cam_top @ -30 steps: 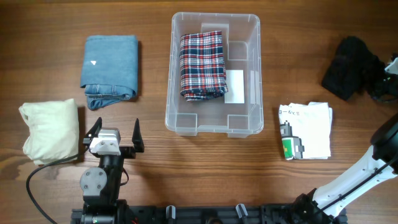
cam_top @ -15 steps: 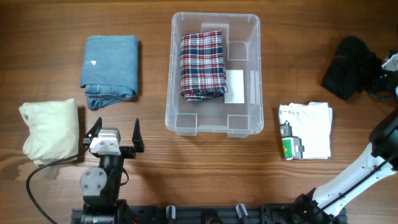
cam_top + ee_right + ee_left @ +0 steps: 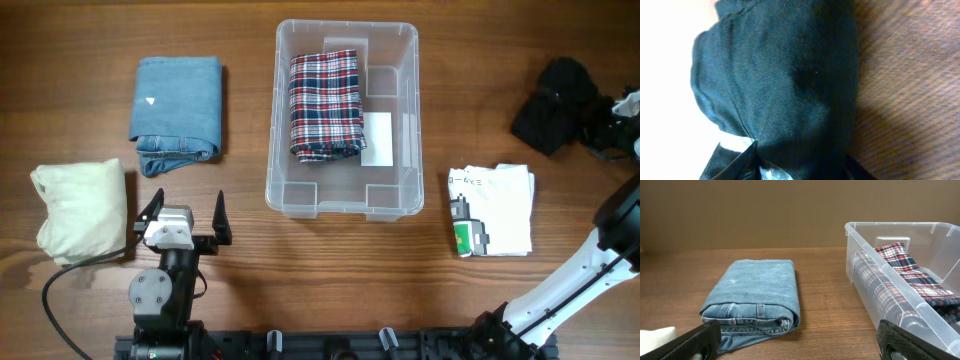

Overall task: Pack container
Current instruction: 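Carry the black garment over the container beside the plaid cloth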

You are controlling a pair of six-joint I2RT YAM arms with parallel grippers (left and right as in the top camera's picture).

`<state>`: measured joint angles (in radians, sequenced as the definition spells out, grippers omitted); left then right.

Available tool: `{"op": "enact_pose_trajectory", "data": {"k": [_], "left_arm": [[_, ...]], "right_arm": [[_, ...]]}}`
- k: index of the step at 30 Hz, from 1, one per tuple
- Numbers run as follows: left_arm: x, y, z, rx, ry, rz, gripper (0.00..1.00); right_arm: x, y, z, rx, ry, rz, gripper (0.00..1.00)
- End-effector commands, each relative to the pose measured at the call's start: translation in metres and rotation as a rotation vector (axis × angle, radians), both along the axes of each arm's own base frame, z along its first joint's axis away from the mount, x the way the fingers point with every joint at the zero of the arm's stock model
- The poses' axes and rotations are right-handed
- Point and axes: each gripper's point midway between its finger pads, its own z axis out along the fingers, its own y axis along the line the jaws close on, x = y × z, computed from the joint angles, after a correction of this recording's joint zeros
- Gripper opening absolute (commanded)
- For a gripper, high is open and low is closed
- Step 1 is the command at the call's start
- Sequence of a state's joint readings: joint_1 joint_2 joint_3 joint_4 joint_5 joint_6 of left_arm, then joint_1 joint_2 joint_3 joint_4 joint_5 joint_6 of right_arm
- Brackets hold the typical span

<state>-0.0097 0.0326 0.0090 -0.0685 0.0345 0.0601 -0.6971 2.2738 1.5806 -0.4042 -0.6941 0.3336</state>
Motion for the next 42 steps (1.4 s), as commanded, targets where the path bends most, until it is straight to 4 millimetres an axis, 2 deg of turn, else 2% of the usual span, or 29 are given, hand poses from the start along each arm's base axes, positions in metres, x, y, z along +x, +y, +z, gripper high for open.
{"op": "enact_pose_trajectory", "data": {"k": [1, 2, 5, 7, 8, 11, 14, 17, 19, 22, 23, 24, 27, 29, 33, 34, 38, 42], "left_arm": [[0.000, 0.002, -0.003, 0.014, 0.007, 0.009, 1.00], [0.000, 0.002, -0.003, 0.014, 0.007, 0.009, 1.00], [0.000, 0.002, -0.003, 0.014, 0.007, 0.009, 1.00], [0.000, 0.002, -0.003, 0.014, 0.007, 0.009, 1.00], [0.000, 0.002, -0.003, 0.014, 0.007, 0.009, 1.00], [0.000, 0.002, -0.003, 0.014, 0.007, 0.009, 1.00], [0.000, 0.002, -0.003, 0.014, 0.007, 0.009, 1.00], [0.000, 0.002, -0.003, 0.014, 0.007, 0.009, 1.00], [0.000, 0.002, -0.003, 0.014, 0.007, 0.009, 1.00], [0.000, 0.002, -0.003, 0.014, 0.007, 0.009, 1.00], [0.000, 0.002, -0.003, 0.014, 0.007, 0.009, 1.00], [0.000, 0.002, -0.003, 0.014, 0.007, 0.009, 1.00], [0.000, 0.002, -0.003, 0.014, 0.007, 0.009, 1.00], [0.000, 0.002, -0.003, 0.014, 0.007, 0.009, 1.00], [0.000, 0.002, -0.003, 0.014, 0.007, 0.009, 1.00], [0.000, 0.002, -0.003, 0.014, 0.007, 0.009, 1.00], [0.000, 0.002, -0.003, 0.014, 0.007, 0.009, 1.00], [0.000, 0.002, -0.003, 0.014, 0.007, 0.009, 1.00]], "right_arm": [[0.009, 0.020, 0.005, 0.180, -0.075, 0.022, 0.33], [0.013, 0.023, 0.015, 0.236, -0.112, 0.024, 0.28], [0.023, 0.034, 0.046, 0.357, -0.234, 0.077, 0.24], [0.029, 0.041, 0.076, 0.433, -0.333, 0.139, 0.23], [0.031, 0.045, 0.098, 0.463, -0.393, 0.187, 0.23], [0.032, 0.053, 0.140, 0.472, -0.465, 0.253, 0.22], [0.029, 0.071, 0.187, 0.458, -0.516, 0.319, 0.22], [0.025, 0.112, 0.247, 0.401, -0.584, 0.426, 0.22], [0.023, 0.143, 0.276, 0.367, -0.619, 0.493, 0.23], [0.023, 0.217, 0.315, 0.325, -0.664, 0.611, 0.24], [0.026, 0.238, 0.318, 0.322, -0.666, 0.635, 0.24], [0.030, 0.269, 0.318, 0.326, -0.660, 0.667, 0.24], [0.042, 0.319, 0.301, 0.316, -0.602, 0.663, 0.24], [0.050, 0.363, 0.270, 0.228, -0.505, 0.622, 0.25], [0.049, 0.409, 0.210, -0.034, -0.309, 0.518, 0.26], [0.048, 0.418, 0.200, -0.110, -0.281, 0.496, 0.27], [0.045, 0.436, 0.186, -0.264, -0.250, 0.431, 0.30], [0.049, 0.431, 0.170, -0.321, -0.215, 0.393, 0.31]]}}
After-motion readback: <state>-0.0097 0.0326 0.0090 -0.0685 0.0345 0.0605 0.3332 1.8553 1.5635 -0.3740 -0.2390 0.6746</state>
